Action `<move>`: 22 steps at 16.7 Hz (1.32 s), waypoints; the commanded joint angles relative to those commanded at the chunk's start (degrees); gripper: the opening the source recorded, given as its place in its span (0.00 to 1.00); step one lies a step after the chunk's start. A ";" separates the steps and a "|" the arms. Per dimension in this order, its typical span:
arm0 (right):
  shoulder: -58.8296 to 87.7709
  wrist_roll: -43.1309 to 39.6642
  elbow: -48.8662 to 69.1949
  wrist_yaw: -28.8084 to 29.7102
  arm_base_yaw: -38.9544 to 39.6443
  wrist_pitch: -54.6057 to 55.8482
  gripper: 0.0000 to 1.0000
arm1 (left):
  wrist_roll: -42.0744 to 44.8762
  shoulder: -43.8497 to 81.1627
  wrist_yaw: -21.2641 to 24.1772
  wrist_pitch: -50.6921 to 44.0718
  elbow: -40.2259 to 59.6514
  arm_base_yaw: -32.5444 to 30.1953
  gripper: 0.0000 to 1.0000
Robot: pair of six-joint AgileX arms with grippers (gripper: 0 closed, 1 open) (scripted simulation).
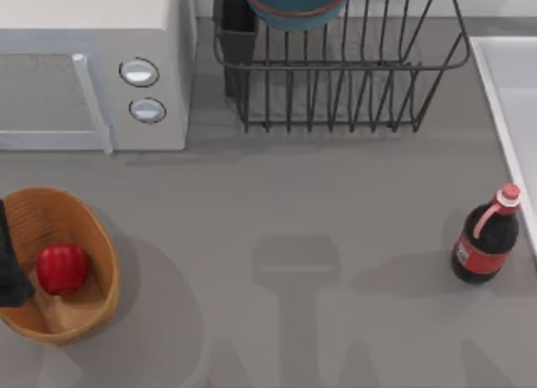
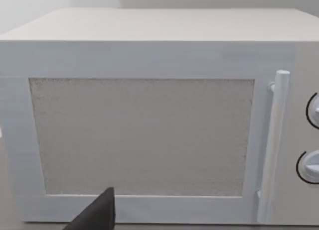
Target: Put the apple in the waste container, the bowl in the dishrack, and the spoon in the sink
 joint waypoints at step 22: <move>53.28 9.30 31.83 -1.82 -19.77 -44.82 1.00 | 0.00 0.00 0.00 0.00 0.00 0.00 1.00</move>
